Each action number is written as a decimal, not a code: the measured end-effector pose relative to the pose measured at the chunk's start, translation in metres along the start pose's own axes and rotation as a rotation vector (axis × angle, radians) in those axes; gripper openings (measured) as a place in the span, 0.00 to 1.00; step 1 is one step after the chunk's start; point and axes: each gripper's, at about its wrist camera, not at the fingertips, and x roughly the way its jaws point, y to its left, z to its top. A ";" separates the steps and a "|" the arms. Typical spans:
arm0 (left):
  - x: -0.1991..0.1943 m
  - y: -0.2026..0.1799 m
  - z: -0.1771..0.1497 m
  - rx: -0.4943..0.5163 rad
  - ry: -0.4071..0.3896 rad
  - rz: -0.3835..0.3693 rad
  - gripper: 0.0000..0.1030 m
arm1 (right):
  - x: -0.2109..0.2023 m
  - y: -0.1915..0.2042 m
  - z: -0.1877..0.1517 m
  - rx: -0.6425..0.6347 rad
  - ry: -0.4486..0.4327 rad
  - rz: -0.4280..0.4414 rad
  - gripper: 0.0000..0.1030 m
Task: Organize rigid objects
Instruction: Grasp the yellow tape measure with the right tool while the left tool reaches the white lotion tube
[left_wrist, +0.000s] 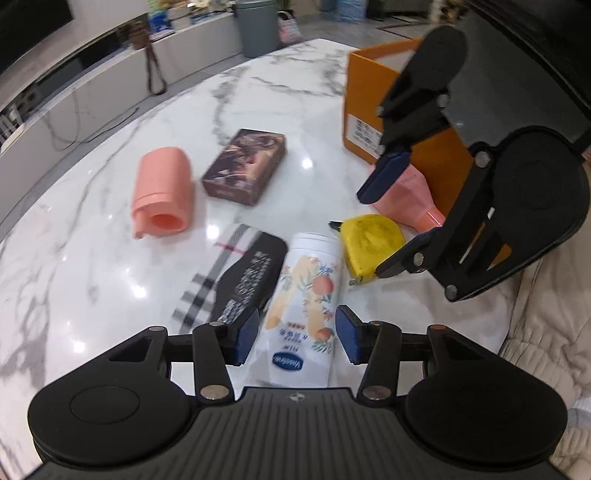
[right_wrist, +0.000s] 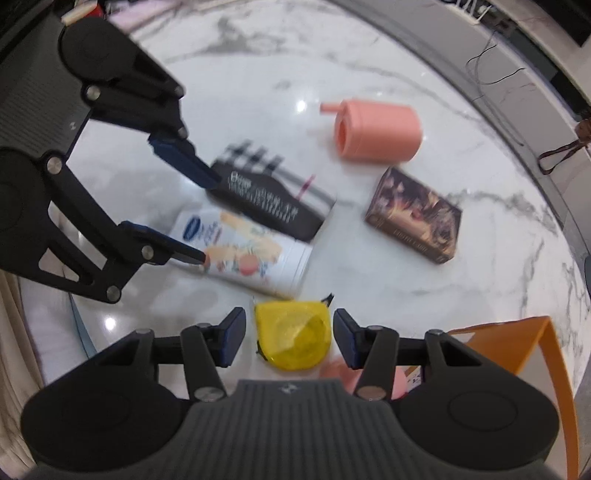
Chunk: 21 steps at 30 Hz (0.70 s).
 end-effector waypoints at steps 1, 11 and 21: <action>0.004 -0.001 0.001 0.010 0.000 -0.003 0.55 | 0.004 -0.001 0.000 0.002 0.012 0.006 0.51; 0.027 -0.007 0.004 0.029 0.001 -0.011 0.56 | 0.019 -0.008 0.003 0.044 0.060 0.033 0.53; 0.011 -0.009 -0.014 -0.036 0.119 0.007 0.51 | 0.018 0.010 0.001 0.028 0.055 0.061 0.53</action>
